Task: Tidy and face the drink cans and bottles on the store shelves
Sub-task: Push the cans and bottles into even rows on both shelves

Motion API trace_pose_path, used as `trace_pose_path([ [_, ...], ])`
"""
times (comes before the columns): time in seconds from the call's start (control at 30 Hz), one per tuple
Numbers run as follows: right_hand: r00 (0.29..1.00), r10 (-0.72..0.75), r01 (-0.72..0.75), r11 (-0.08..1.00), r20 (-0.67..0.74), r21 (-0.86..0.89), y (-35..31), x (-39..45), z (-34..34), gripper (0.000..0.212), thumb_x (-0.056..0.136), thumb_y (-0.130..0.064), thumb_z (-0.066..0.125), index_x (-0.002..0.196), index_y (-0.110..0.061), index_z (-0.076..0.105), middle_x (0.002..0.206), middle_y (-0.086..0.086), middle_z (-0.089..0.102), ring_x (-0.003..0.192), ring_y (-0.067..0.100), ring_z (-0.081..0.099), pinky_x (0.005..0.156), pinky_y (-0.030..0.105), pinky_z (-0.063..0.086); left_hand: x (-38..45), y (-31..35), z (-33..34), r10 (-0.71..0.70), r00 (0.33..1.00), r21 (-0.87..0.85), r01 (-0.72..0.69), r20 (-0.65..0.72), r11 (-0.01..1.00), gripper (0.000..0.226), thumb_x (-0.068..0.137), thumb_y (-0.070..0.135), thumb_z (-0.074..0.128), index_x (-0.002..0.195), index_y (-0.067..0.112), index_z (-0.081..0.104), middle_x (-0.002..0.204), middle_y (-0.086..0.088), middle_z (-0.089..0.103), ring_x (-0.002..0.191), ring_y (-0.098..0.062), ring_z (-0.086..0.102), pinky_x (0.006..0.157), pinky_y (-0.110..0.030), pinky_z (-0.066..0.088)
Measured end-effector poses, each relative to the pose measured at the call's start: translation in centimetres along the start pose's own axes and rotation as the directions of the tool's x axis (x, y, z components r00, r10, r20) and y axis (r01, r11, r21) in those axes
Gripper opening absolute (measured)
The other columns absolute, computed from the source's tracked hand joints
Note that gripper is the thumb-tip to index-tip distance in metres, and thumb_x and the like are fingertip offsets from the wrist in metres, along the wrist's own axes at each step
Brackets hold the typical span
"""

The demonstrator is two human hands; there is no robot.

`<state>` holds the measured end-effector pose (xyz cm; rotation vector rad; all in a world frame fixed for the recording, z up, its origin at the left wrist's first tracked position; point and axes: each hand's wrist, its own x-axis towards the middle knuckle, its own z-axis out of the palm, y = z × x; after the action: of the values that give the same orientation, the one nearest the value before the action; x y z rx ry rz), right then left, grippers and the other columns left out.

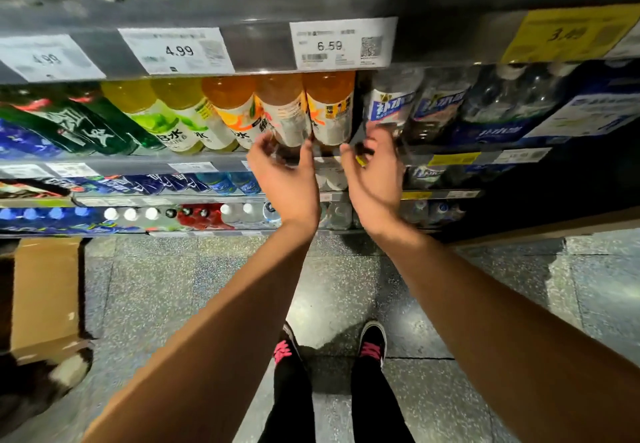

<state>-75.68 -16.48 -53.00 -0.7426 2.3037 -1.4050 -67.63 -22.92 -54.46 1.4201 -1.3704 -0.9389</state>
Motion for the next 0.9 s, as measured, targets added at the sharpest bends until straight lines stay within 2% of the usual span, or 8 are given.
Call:
trace_pose_path([
  [0.1,0.999,0.001,0.005,0.990,0.047,-0.138,-0.2,1.3,2.5,0.066,0.093,-0.029,0.065,0.149,-0.012,0.035,0.141,0.013,0.055,0.122,0.031,0.057,0.096,0.035,0.047,1.9,-1.2,0.4,0.009,0.997,-0.020,-0.008,0.081,1.000,0.063,0.077,0.020,0.079,0.131,0.004,0.051,0.125,-0.010,0.061,0.118,-0.020,0.060,0.104,-0.041,0.048],
  [0.2,1.000,-0.025,0.022,0.981,-0.010,-0.195,-0.1,2.4,4.8,0.078,0.091,-0.028,0.068,0.152,-0.001,0.028,0.149,0.021,0.045,0.132,0.032,0.049,0.107,0.032,0.038,2.8,-2.4,1.3,0.036,0.992,-0.025,-0.033,0.125,0.999,0.065,0.075,0.025,0.077,0.132,0.012,0.049,0.126,-0.007,0.061,0.121,-0.023,0.060,0.102,-0.048,0.049],
  [0.33,0.996,0.022,-0.029,0.997,-0.085,-0.074,0.8,3.3,6.5,0.076,0.081,-0.026,0.078,0.141,0.000,0.039,0.129,0.021,0.060,0.114,0.032,0.062,0.095,0.031,0.049,2.9,-3.6,2.0,0.024,0.993,0.023,-0.027,0.119,0.999,0.068,0.077,0.039,0.076,0.135,0.015,0.050,0.129,-0.005,0.062,0.121,-0.021,0.061,0.099,-0.045,0.052],
  [0.4,0.985,-0.016,-0.007,0.991,-0.170,-0.134,1.1,3.5,6.8,0.077,0.077,-0.026,0.081,0.137,0.003,0.043,0.123,0.021,0.064,0.107,0.033,0.065,0.087,0.030,0.048,3.0,-4.0,2.2,0.011,0.994,0.016,-0.013,0.109,1.000,0.069,0.077,0.040,0.075,0.136,0.015,0.049,0.131,-0.004,0.062,0.121,-0.019,0.061,0.100,-0.044,0.051],
  [0.53,0.951,-0.097,0.033,0.976,-0.295,-0.216,1.2,3.3,7.2,0.082,0.075,-0.027,0.080,0.139,0.009,0.043,0.125,0.029,0.061,0.108,0.042,0.063,0.087,0.041,0.053,3.1,-3.8,2.3,-0.004,0.994,-0.016,0.006,0.108,1.000,0.069,0.077,0.034,0.070,0.139,0.014,0.048,0.134,-0.006,0.061,0.124,-0.020,0.060,0.104,-0.045,0.049],
  [0.7,0.915,-0.099,0.011,0.975,-0.392,-0.223,1.5,3.0,8.1,0.081,0.072,-0.031,0.080,0.133,0.011,0.050,0.124,0.031,0.061,0.107,0.045,0.064,0.088,0.047,0.054,3.3,-2.4,2.6,-0.003,0.999,0.069,-0.001,0.055,0.998,0.065,0.081,0.022,0.076,0.141,0.011,0.052,0.130,-0.005,0.068,0.119,-0.020,0.064,0.103,-0.033,0.048],
  [0.8,0.890,-0.096,-0.002,0.977,-0.447,-0.213,1.4,2.6,8.6,0.081,0.070,-0.031,0.083,0.131,0.013,0.052,0.127,0.032,0.060,0.111,0.044,0.064,0.092,0.045,0.052,4.1,-2.6,2.5,0.012,0.990,0.071,-0.022,0.138,0.997,0.069,0.080,0.024,0.074,0.143,0.014,0.049,0.130,-0.003,0.067,0.118,-0.018,0.064,0.101,-0.036,0.050],
  [0.9,0.850,-0.169,0.041,0.965,-0.499,-0.257,1.8,2.6,8.6,0.079,0.067,-0.035,0.083,0.124,0.014,0.058,0.119,0.030,0.065,0.102,0.041,0.068,0.084,0.040,0.054,4.9,-3.3,2.4,0.067,0.968,0.065,-0.085,0.240,0.994,0.076,0.076,0.024,0.075,0.144,0.012,0.044,0.135,-0.005,0.062,0.125,-0.018,0.059,0.105,-0.040,0.048],
])
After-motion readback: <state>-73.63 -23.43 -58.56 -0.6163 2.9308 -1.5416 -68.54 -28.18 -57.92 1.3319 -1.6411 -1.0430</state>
